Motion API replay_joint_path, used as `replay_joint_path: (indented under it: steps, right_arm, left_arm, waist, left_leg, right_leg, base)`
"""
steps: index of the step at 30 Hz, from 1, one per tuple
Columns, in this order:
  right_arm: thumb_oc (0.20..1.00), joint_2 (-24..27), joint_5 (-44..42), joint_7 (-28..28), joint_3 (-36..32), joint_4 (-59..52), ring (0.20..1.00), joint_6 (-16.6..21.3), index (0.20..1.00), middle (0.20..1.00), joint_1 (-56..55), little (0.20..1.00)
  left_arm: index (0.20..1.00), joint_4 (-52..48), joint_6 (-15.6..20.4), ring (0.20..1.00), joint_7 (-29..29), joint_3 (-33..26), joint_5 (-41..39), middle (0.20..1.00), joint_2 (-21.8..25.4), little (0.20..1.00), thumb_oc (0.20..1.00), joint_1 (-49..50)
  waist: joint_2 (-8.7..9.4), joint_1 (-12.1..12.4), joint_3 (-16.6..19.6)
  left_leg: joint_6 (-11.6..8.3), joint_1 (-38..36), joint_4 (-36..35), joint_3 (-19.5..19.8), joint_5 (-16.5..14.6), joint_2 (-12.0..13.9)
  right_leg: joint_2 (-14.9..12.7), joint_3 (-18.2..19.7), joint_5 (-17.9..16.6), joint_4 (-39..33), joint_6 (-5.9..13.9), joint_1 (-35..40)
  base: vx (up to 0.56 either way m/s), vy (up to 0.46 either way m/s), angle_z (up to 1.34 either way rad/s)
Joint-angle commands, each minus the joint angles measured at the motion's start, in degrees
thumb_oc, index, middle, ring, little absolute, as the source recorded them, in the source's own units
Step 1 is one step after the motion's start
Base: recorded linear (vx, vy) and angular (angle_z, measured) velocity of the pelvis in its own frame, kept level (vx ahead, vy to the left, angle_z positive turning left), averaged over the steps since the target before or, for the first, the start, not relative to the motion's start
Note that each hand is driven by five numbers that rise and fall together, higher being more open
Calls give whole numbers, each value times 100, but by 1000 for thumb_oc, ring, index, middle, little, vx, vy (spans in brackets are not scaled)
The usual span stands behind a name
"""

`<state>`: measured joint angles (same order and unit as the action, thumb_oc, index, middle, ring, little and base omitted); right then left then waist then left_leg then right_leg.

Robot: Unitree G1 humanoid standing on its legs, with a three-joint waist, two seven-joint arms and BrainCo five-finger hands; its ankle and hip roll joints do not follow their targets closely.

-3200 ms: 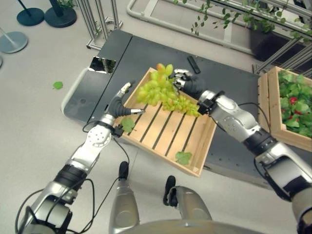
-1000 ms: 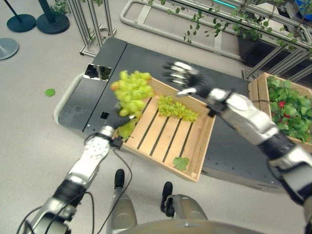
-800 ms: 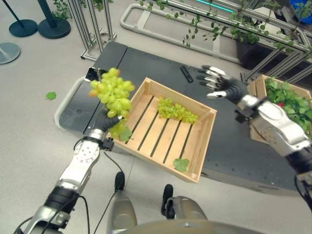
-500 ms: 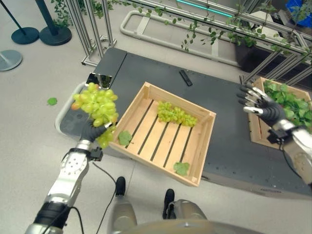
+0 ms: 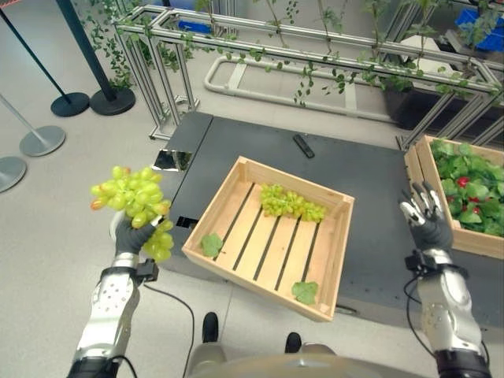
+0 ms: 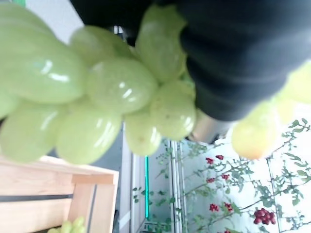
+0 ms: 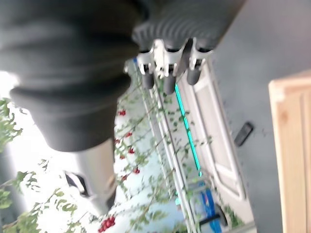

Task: Pick up the fruits from the basket on one side to the basket on the other side

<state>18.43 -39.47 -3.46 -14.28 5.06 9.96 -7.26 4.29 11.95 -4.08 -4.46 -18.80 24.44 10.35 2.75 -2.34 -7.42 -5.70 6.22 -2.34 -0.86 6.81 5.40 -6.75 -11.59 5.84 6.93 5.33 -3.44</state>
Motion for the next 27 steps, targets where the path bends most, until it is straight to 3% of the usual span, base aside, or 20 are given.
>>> replay_joint_path:
  steps: [1,4,7,9,11,12,15,19,20,22,25,27]
  right_arm:
    - [1000,266,263,125,-51,-394,1000,487,1000,1000,564,1000]
    - [1000,484,347,177,-26,-474,1000,511,1000,1000,767,1000]
    - [1000,642,263,373,49,-401,1000,677,1000,1000,1108,1000]
    - [1000,743,451,461,-75,-475,1000,673,1000,1000,1100,1000]
    - [1000,730,450,523,-175,-493,1000,713,1000,1000,1035,1000]
    - [1000,741,499,523,-164,-492,1000,726,1000,1000,1020,1000]
    - [1000,668,555,472,-190,-499,1000,719,1000,1000,904,1000]
    - [1000,554,611,497,-269,-471,1000,696,1000,1000,724,1000]
    - [1000,510,585,502,-365,-525,1000,704,1000,1000,591,1000]
    - [1000,449,596,533,-371,-517,1000,706,1000,1000,551,1000]
    - [1000,258,760,535,-322,-653,1000,665,1000,1000,405,1000]
    - [1000,184,862,496,-239,-613,1000,598,1000,1000,362,1000]
  left_arm:
    - [200,-189,429,200,-121,-587,142,200,236,200,200,-251]
    - [200,-213,446,200,-118,-596,228,200,267,200,200,-179]
    - [200,-152,495,200,-223,-506,288,200,245,200,200,-246]
    - [200,-80,478,200,-215,-496,294,200,180,200,200,-329]
    - [200,45,455,200,-175,-407,279,200,85,200,200,-422]
    - [200,71,469,200,-114,-393,323,200,86,200,200,-406]
    - [200,83,507,200,-67,-455,434,200,42,200,200,-319]
    - [200,116,516,200,-131,-487,520,200,55,200,200,-394]
    - [200,51,516,200,-142,-459,578,200,138,200,200,-496]
    - [200,33,529,200,-136,-434,654,200,184,200,200,-516]
    - [200,29,548,200,-145,-411,727,200,246,200,200,-538]
    - [200,18,517,200,-106,-482,806,200,274,200,200,-424]
  waist:
    - [282,-58,-129]
    - [245,48,-356]
    - [172,239,-556]
    - [183,235,-511]
    - [208,111,-413]
    - [237,62,-411]
    - [178,15,-382]
    - [52,-226,-433]
    - [85,-397,-522]
    - [125,-431,-539]
    - [291,-447,-681]
    - [267,-409,-783]
  left_leg:
    - [194,-218,730,35,-933,-133]
    - [104,-31,1022,52,-905,-57]
    - [-184,347,799,411,-360,61]
    - [-224,479,661,493,-297,42]
    - [-90,478,962,215,-526,-18]
    - [-30,359,1533,168,-820,-82]
    - [6,-204,2102,318,-1434,-181]
    - [86,-979,2025,537,-1905,-279]
    - [153,-916,1834,256,-2224,-258]
    - [231,-923,1802,148,-2422,-333]
    - [406,-684,2032,-56,-2690,-705]
    - [426,-501,2151,-212,-2653,-745]
  right_leg:
    - [-20,81,-379,-96,244,-200]
    - [44,42,-334,-91,158,-234]
    - [127,-198,-382,-221,119,-468]
    - [42,-448,-460,-371,149,-625]
    - [-100,-735,-653,-525,184,-764]
    - [-160,-767,-753,-566,170,-824]
    - [-206,-795,-873,-585,190,-872]
    - [-387,-859,-1034,-295,283,-1177]
    - [-587,-881,-1232,-275,386,-1316]
    - [-678,-814,-1364,-288,471,-1418]
    - [-931,-620,-1776,-696,768,-1547]
    - [-1117,-577,-1824,-940,879,-1557]
  base:
    - [-99,-52,-21]
    - [-185,-109,-15]
    - [-235,-78,-4]
    - [-226,-65,4]
    - [-256,-63,59]
    - [-220,-35,81]
    - [-155,35,34]
    - [-224,192,44]
    - [-263,219,32]
    - [-265,242,57]
    - [-359,338,7]
    - [-337,300,-51]
